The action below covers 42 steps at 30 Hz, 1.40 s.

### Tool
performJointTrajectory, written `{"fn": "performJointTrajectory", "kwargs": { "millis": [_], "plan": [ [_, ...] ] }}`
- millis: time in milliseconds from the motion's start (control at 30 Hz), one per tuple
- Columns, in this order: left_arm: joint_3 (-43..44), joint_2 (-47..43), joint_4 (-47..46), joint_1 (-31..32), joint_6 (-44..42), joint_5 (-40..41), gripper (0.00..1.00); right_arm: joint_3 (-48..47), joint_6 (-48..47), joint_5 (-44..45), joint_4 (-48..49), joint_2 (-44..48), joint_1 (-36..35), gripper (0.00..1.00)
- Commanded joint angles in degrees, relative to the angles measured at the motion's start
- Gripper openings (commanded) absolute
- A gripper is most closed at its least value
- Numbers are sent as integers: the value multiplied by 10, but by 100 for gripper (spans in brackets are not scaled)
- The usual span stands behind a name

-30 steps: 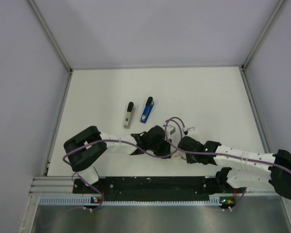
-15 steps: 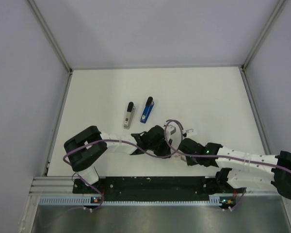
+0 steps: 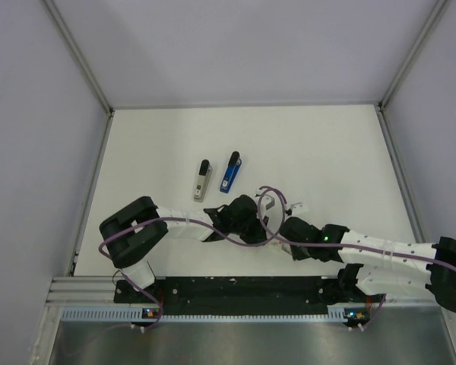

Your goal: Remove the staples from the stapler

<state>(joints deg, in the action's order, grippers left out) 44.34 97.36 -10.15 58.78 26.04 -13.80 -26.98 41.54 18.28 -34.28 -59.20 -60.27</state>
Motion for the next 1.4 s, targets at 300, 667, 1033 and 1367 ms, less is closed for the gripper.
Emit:
{"fn": "performJointTrajectory", "kwargs": {
  "millis": [300, 667, 1033, 1367],
  "plan": [
    [-26, -10, -10, -16, -35, -8, 24, -3, 5, -13, 33, 2, -16, 0],
    [-27, -2, -22, -16, -35, -22, 24, -6, 8, -4, 32, -7, -17, 0],
    [-34, 4, -43, -16, -49, -46, 24, -14, 16, 7, 55, -28, -18, 0],
    [-39, 6, -55, -14, -50, -61, 24, -31, 17, 18, 77, -46, -18, 0]
  ]
}}
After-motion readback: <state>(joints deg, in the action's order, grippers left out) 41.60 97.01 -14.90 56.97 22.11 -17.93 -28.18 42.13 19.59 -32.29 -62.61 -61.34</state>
